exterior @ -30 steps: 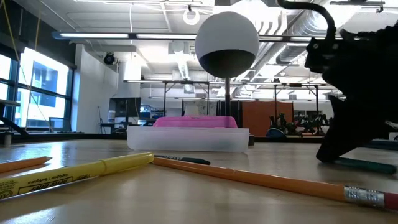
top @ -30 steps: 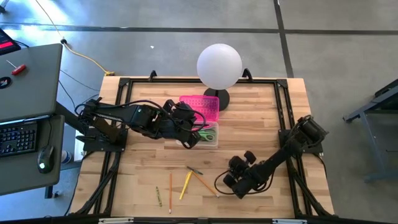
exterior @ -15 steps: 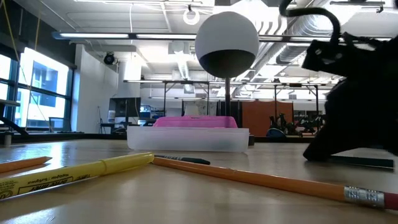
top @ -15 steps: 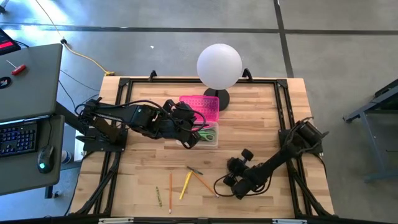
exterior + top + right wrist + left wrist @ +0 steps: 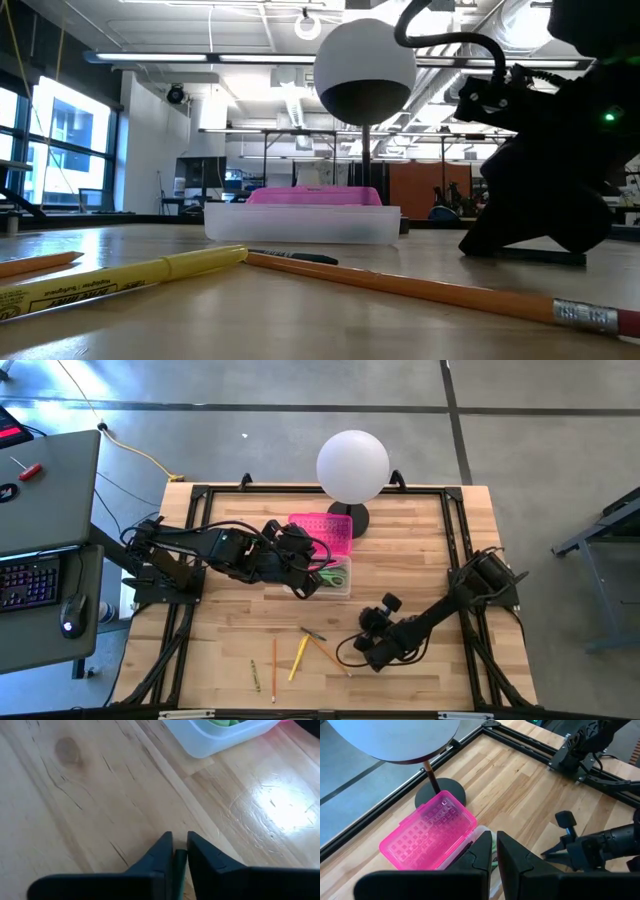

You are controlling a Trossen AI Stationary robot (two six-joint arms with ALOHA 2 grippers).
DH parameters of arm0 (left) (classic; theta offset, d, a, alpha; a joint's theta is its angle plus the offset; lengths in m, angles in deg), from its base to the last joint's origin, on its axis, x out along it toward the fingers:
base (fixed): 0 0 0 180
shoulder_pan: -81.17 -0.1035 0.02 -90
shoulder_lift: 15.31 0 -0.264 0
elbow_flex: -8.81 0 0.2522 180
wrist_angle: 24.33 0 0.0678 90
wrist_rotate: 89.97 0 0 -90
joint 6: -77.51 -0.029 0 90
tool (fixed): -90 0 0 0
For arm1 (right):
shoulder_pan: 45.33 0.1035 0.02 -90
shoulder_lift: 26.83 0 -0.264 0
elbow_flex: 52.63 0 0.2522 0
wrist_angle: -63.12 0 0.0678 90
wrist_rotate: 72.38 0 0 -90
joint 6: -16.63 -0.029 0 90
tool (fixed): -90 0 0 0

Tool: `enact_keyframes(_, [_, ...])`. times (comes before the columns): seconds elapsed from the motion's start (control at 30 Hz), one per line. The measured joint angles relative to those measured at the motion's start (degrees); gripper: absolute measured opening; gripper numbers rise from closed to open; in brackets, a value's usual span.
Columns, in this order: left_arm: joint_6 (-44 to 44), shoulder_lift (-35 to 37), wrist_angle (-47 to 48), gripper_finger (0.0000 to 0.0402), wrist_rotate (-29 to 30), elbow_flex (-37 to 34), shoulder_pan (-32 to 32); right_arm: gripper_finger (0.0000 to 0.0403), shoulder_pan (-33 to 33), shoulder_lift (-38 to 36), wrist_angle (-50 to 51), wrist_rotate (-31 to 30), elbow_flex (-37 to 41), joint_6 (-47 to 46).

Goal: Pick & place school supplies into a supply box
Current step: Put the right dark green crayon into the pink supply box

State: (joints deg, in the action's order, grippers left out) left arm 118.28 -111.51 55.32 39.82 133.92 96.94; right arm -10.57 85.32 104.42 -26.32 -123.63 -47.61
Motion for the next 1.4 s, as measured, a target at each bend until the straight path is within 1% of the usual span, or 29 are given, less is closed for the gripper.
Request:
enact_keyframes(0.17, [0.02,0.00,0.00,0.0060,-0.04,0.00,0.00,0.0066,0.39,0.00,0.35,0.78,0.00,0.07])
enact_keyframes(0.23, [0.01,-0.01,0.00,0.0060,-0.04,0.00,0.01,0.0073,1.08,0.03,0.48,0.21,0.00,0.05])
enact_keyframes(0.33, [0.00,0.00,0.00,0.0060,-0.04,0.00,0.00,0.0079,3.06,0.20,0.79,-2.24,0.02,-1.61])
enact_keyframes(0.43, [0.02,0.00,0.00,0.0060,-0.05,0.00,0.00,0.0081,4.69,0.20,2.06,-2.25,0.06,-4.95])
enact_keyframes(0.5, [0.02,0.00,0.00,0.0060,-0.05,0.00,0.01,0.0080,5.84,0.14,0.53,-3.67,1.68,-6.26])
enact_keyframes(0.6, [0.02,-0.01,0.00,0.0060,-0.07,0.00,0.00,0.0081,7.82,0.03,-6.45,-6.87,6.36,-7.41])
enact_keyframes(0.7, [0.02,0.00,-0.09,0.0060,-0.07,0.00,0.02,0.0080,9.37,-0.19,-20.48,-9.25,13.67,-7.19])
enact_keyframes(0.83, [0.03,-0.02,-0.19,0.0060,-0.09,0.00,0.00,0.0079,10.64,-0.16,-39.60,-11.56,22.01,-1.97])
enact_keyframes(0.9, [0.24,-0.02,-0.35,0.0060,-0.09,0.00,0.00,0.0079,10.72,-0.13,-44.46,-12.15,23.50,2.28])
enact_keyframes(1.03, [0.23,-0.02,-1.38,0.0060,-0.09,0.00,0.00,0.0079,10.62,-0.04,-44.41,-12.35,22.97,6.40])
enact_keyframes(1.23, [0.16,-0.02,-2.87,0.0060,-0.11,0.00,0.00,0.0077,10.48,-0.02,-44.13,-13.23,23.30,6.67])
enact_keyframes(1.3, [0.15,-0.02,-2.81,0.0060,-0.11,0.00,0.01,0.0068,10.13,-0.03,-43.35,-12.67,23.30,8.05])
enact_keyframes(1.4, [0.02,-0.02,-2.80,0.0060,-0.11,0.00,0.00,0.0036,9.33,-0.04,-43.35,-10.94,23.30,10.31])
